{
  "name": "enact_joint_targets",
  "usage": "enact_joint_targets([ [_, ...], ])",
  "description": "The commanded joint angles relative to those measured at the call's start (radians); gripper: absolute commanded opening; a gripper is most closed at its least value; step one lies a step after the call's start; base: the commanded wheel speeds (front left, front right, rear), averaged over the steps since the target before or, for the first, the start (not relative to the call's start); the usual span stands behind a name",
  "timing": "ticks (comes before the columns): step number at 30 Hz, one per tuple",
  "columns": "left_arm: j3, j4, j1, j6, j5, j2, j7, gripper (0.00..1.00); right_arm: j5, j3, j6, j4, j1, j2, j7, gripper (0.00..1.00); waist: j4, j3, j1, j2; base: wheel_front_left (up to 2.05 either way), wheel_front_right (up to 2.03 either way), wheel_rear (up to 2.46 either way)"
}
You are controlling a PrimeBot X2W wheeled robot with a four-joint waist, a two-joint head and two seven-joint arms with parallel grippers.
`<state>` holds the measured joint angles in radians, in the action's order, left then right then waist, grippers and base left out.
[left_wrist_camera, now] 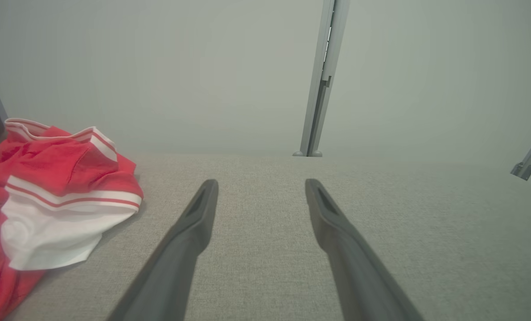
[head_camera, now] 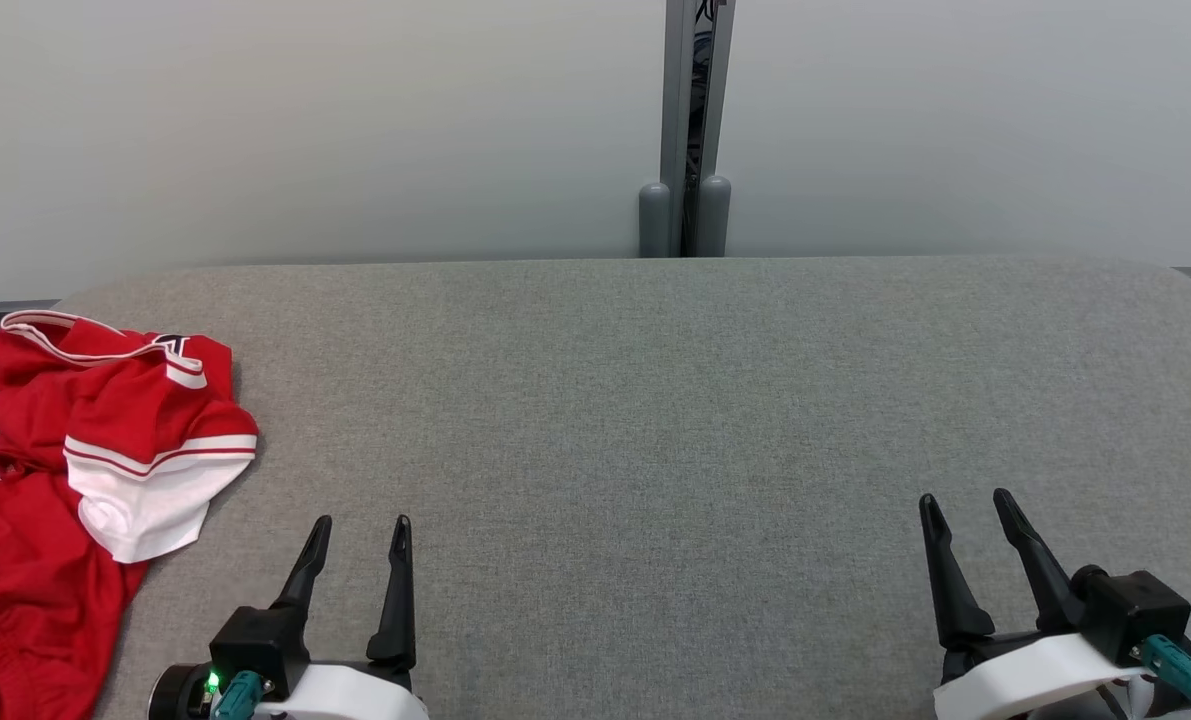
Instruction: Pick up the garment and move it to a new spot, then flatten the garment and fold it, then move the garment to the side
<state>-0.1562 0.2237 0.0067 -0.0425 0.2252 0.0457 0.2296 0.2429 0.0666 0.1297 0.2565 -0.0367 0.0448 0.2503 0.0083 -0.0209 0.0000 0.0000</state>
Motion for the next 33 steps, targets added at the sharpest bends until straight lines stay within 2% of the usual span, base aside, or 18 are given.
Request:
enact_joint_targets([
  [1, -0.005, -0.002, 0.004, -0.008, -0.018, 0.007, 0.009, 1.00, -0.016, -0.003, 0.002, 0.003, -0.013, 0.009, 0.011, 1.00, 0.000, 0.000, 0.0000, 0.0000, 0.00, 0.00, 0.00],
  [11, -0.031, 0.000, 0.018, -0.026, -0.069, 0.008, 0.039, 1.00, -0.068, -0.006, 0.002, 0.026, -0.017, 0.010, 0.016, 1.00, 0.000, -0.004, 0.0000, 0.0000, 0.00, 0.00, 0.00],
  [33, -0.018, 0.020, 0.010, -0.030, -0.039, 0.011, 0.038, 1.00, -0.056, -0.010, 0.002, 0.039, -0.027, 0.009, 0.016, 1.00, 0.001, 0.002, 0.0000, 0.0000, 0.00, 0.00, 0.00],
])
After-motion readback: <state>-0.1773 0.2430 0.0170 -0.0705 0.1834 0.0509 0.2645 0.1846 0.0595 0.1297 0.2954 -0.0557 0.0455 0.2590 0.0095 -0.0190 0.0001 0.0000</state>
